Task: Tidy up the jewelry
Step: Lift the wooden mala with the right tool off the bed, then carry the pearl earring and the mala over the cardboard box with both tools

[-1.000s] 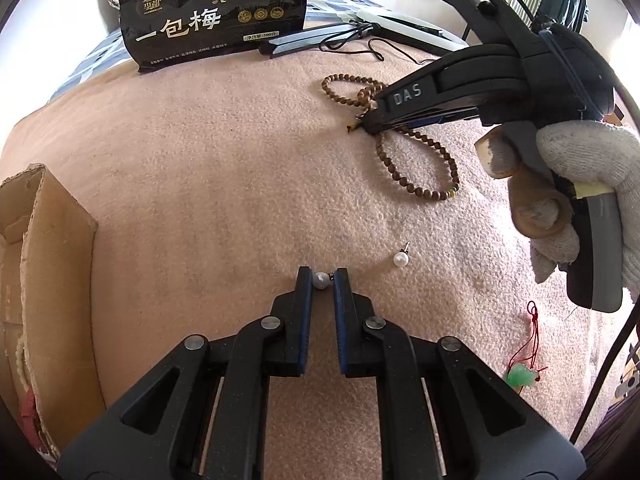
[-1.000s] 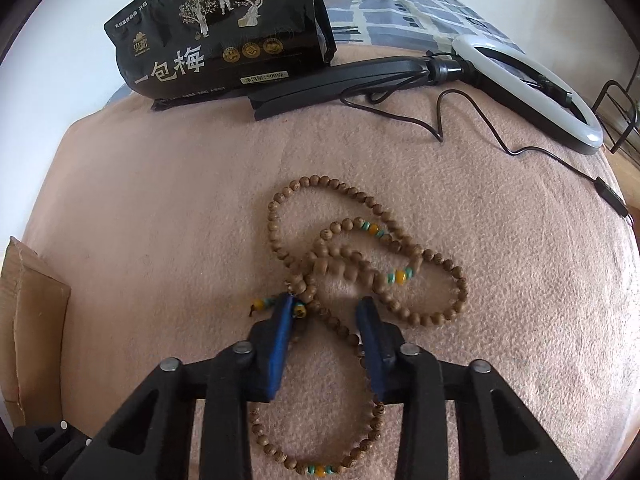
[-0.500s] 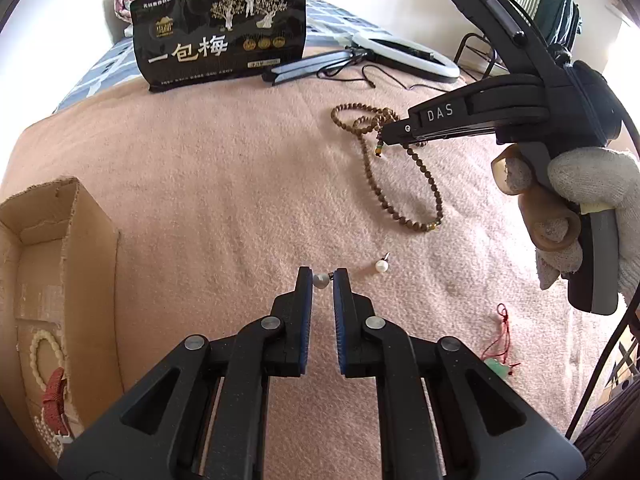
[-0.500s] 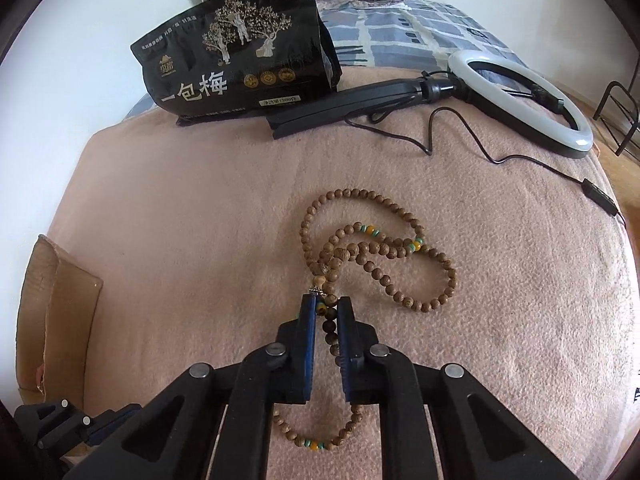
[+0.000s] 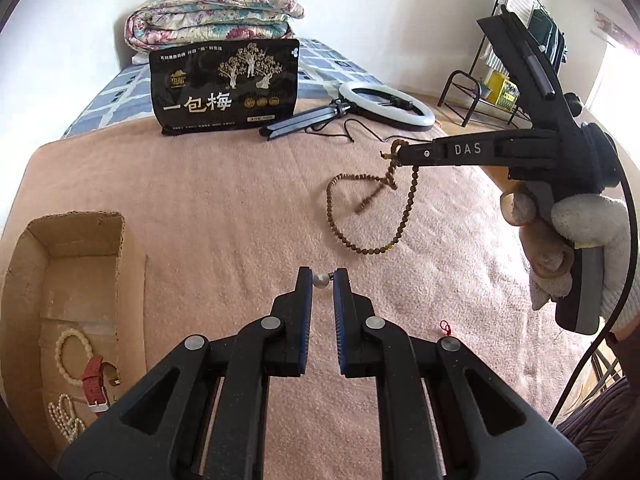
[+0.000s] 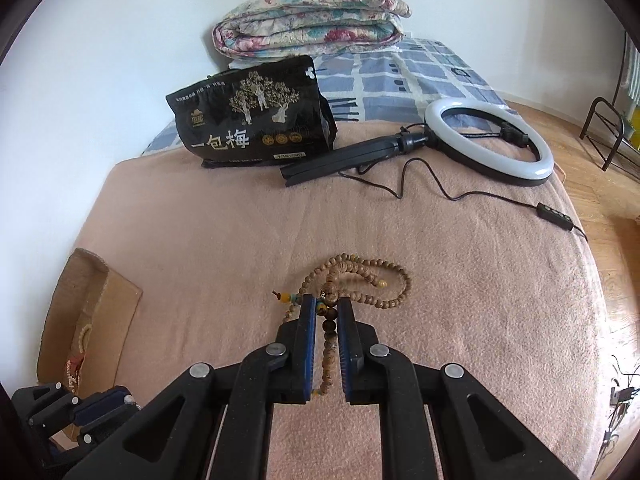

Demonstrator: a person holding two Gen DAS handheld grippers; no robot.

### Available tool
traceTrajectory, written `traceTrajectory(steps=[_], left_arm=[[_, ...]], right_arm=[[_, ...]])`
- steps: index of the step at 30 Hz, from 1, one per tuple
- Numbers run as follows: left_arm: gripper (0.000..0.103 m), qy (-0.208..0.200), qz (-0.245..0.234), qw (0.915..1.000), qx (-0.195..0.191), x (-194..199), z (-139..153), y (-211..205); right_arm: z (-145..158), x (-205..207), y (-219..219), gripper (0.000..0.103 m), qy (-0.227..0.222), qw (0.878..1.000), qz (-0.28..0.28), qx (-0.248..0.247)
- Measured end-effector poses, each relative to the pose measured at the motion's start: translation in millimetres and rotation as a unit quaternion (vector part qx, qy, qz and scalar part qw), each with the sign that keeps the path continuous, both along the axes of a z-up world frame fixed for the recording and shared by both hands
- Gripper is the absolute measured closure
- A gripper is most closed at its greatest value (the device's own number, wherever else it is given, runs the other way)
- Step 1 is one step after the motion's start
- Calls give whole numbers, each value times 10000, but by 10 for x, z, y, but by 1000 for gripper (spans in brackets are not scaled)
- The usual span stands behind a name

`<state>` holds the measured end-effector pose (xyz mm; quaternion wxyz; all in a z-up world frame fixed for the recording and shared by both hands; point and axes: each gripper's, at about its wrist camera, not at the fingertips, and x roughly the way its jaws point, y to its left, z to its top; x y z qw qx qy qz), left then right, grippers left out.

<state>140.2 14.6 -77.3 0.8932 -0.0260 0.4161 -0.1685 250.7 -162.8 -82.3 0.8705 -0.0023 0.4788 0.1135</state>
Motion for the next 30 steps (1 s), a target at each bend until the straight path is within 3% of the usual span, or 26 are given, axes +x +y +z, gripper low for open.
traceTrajectory(steps=[19, 30], left_arm=[[94, -660, 470, 9963, -280, -527, 675, 643], [94, -819, 765, 9933, -282, -819, 815, 1036]], right_arm=[[860, -824, 96, 95, -822, 9962, 287, -11], [1298, -1139, 225, 95, -1051, 9928, 567, 130]])
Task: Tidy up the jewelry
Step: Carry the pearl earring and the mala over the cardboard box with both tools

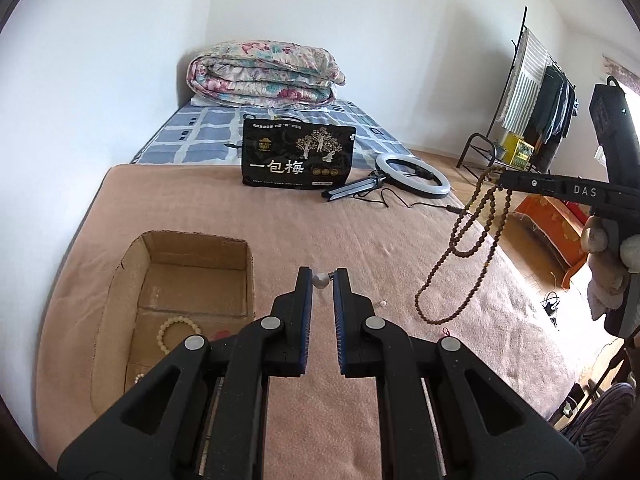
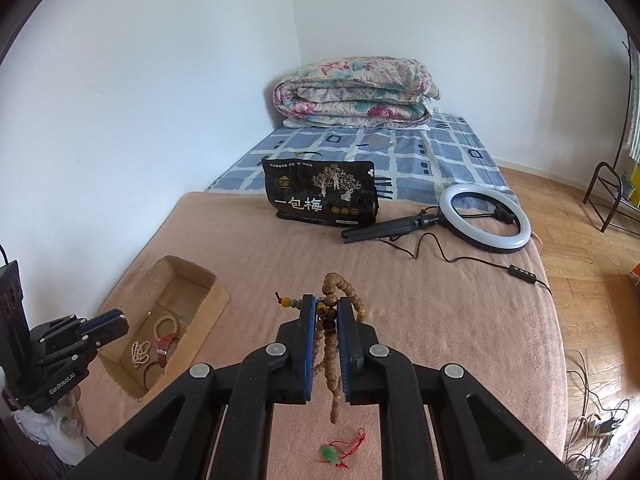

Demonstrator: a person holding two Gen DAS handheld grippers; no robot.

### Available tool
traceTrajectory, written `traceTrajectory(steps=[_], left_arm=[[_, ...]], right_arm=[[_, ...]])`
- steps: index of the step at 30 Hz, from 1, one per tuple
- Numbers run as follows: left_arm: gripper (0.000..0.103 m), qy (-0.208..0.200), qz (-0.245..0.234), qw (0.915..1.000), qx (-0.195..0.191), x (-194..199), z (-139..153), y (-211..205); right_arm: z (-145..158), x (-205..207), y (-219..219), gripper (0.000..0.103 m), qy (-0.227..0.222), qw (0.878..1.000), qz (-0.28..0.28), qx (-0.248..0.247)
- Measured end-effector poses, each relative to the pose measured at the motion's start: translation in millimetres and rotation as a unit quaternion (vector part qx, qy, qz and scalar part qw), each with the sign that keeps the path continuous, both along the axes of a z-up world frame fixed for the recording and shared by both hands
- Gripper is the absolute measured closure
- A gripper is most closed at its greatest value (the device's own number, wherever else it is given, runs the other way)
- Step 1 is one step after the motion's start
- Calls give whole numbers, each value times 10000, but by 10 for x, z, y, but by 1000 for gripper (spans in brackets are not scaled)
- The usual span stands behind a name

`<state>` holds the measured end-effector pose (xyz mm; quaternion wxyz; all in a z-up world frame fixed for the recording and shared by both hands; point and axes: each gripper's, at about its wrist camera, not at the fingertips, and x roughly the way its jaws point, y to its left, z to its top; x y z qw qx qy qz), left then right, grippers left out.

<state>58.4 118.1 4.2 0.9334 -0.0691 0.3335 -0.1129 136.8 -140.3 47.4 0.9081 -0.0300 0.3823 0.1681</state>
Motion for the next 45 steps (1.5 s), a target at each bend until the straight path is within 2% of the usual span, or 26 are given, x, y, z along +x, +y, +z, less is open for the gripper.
traceTrajectory(steps=[12, 24, 34, 45], left_arm=[[95, 97, 465, 9989, -40, -172, -110, 538], [94, 287, 763, 9966, -86, -219, -304, 879], [94, 443, 890, 9950, -93, -199, -433, 1043], [94, 720, 857, 9937, -82, -158, -651, 1039]], right_arm=[[352, -164, 508, 95, -277, 9983, 509, 72], [546, -93, 1203, 95, -435, 9940, 998, 131], [538, 22, 1776, 95, -442, 9893, 1381, 138], [275, 246, 2249, 95, -212, 9878, 1543, 52]])
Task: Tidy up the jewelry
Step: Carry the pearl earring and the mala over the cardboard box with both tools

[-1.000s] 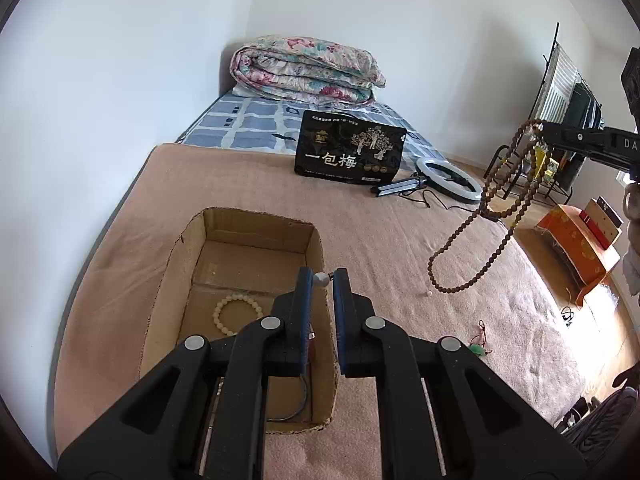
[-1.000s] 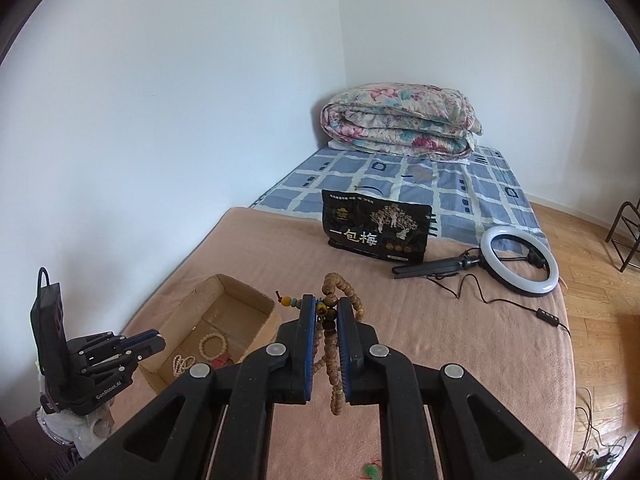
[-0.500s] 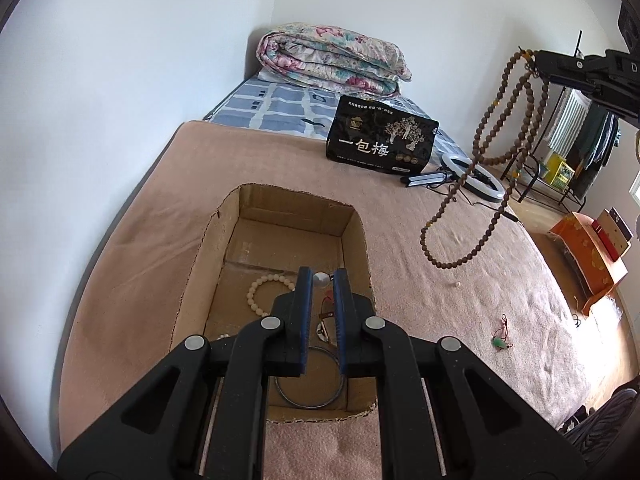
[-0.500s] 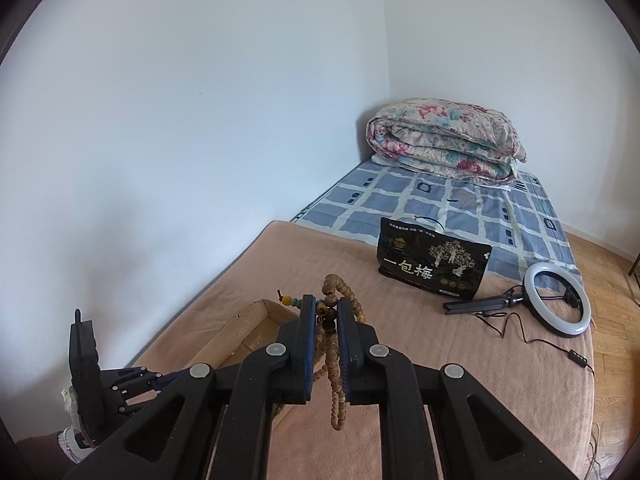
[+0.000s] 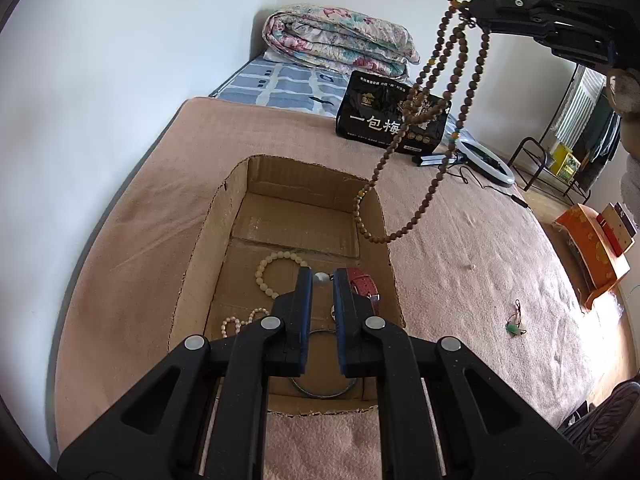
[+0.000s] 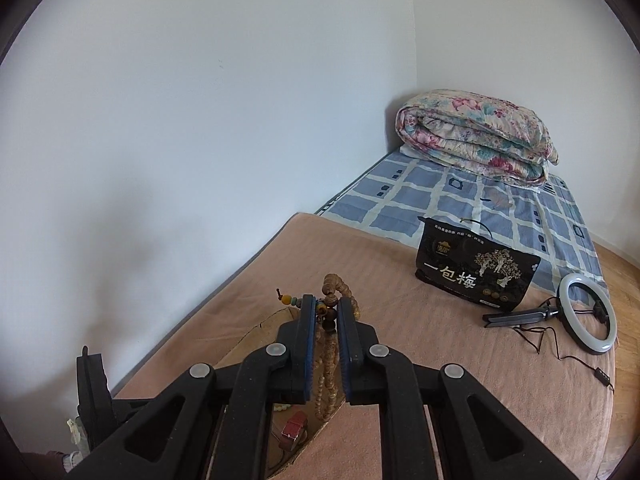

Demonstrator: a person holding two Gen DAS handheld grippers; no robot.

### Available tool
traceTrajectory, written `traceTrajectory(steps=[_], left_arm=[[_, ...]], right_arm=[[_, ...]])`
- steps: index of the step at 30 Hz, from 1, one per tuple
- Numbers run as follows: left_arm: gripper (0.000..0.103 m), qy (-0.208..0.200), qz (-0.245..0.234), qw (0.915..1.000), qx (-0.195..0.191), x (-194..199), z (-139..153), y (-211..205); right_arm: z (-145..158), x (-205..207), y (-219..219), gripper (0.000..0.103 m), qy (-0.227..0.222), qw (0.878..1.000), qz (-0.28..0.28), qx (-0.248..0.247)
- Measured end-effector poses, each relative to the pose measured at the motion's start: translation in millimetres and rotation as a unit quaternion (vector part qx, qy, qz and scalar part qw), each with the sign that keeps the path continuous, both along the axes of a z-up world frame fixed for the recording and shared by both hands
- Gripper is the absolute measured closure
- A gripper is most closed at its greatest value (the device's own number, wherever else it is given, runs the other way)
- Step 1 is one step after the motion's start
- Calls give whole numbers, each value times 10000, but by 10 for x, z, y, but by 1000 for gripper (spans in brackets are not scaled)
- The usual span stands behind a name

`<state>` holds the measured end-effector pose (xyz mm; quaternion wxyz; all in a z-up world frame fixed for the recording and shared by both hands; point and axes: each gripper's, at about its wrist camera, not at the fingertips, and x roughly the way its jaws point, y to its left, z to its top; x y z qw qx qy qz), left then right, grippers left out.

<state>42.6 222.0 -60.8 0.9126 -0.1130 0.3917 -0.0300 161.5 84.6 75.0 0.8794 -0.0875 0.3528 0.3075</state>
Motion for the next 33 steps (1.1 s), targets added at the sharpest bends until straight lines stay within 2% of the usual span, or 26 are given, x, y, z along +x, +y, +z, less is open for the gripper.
traceTrajectory(steps=[21, 33], left_arm=[[94, 332, 25, 9994, 96, 83, -255, -11], [94, 372, 158, 9992, 70, 130, -293, 53]], right_arm=[[-951, 323, 257, 95, 699, 9968, -96, -382], [-1309, 392, 333, 95, 1046, 9934, -105, -463]])
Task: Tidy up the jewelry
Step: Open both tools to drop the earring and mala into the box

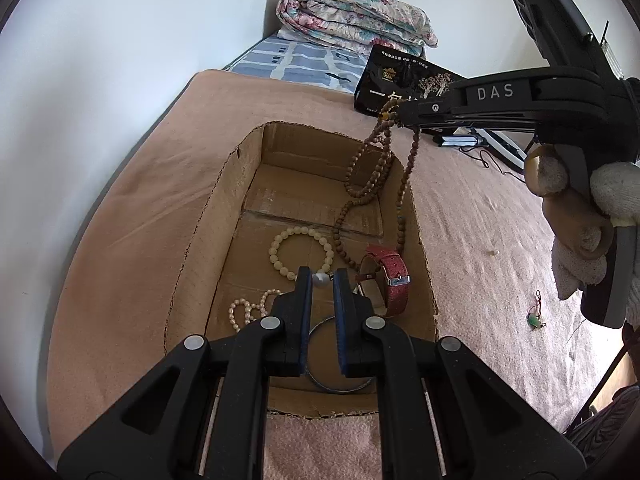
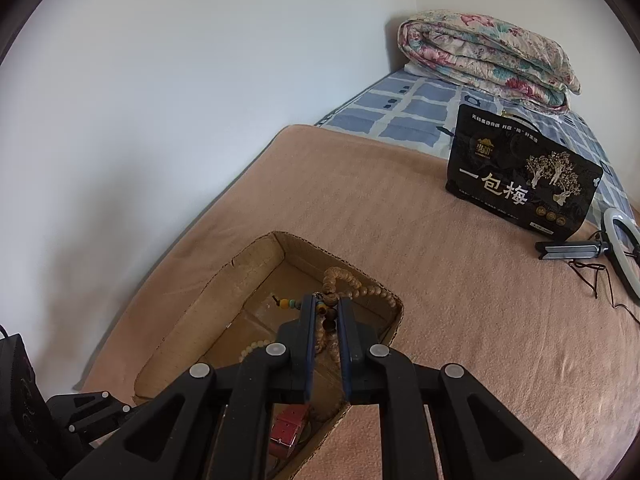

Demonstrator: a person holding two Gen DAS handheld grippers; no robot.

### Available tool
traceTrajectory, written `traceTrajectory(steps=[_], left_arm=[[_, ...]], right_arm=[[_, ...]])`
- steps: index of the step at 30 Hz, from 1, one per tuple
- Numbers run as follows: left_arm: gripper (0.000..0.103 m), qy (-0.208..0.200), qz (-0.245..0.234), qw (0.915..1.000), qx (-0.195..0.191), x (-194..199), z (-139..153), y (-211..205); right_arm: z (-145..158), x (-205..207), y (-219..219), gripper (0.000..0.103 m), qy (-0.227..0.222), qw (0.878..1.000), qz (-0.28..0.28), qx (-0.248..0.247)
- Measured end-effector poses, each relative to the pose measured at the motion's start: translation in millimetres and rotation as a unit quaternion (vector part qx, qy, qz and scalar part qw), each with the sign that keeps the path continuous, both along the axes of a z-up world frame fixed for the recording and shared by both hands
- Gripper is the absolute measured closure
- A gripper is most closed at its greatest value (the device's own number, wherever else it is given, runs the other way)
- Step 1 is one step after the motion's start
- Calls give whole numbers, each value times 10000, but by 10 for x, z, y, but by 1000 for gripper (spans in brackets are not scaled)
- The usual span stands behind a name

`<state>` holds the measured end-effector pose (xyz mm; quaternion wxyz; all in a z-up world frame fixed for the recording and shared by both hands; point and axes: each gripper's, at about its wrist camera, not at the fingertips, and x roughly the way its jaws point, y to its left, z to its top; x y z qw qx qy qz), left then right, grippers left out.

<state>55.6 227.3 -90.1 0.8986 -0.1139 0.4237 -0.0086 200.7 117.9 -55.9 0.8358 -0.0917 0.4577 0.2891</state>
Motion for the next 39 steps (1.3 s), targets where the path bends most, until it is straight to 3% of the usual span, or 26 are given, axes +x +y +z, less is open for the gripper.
traceTrajectory(steps=[7, 10, 12, 15, 18, 30, 39], left_arm=[[94, 21, 28, 10000, 28, 9, -9, -4], [84, 67, 52, 10000, 18, 15, -18, 3], [64, 48, 102, 9999, 54, 7, -12, 9], [63, 39, 165, 9998, 44, -2, -4, 26], [63, 51, 220, 9997, 34, -10, 1, 40], [62, -42, 301, 9995, 40, -52, 53, 27], [63, -100, 315, 9994, 70, -73, 96, -35]], right_arm=[[-118, -29, 36, 93, 87, 9999, 33, -106], [-127, -47, 44, 71, 41, 9998, 32, -173], [-127, -54, 52, 53, -7, 9997, 7, -230], [-110, -78, 46, 30, -110, 9996, -44, -272], [-97, -105, 41, 19, -175, 9994, -90, -292], [2, -254, 1, 12, -421, 9973, -246, -556], [224, -494, -133, 11, -661, 9966, -239, -429]])
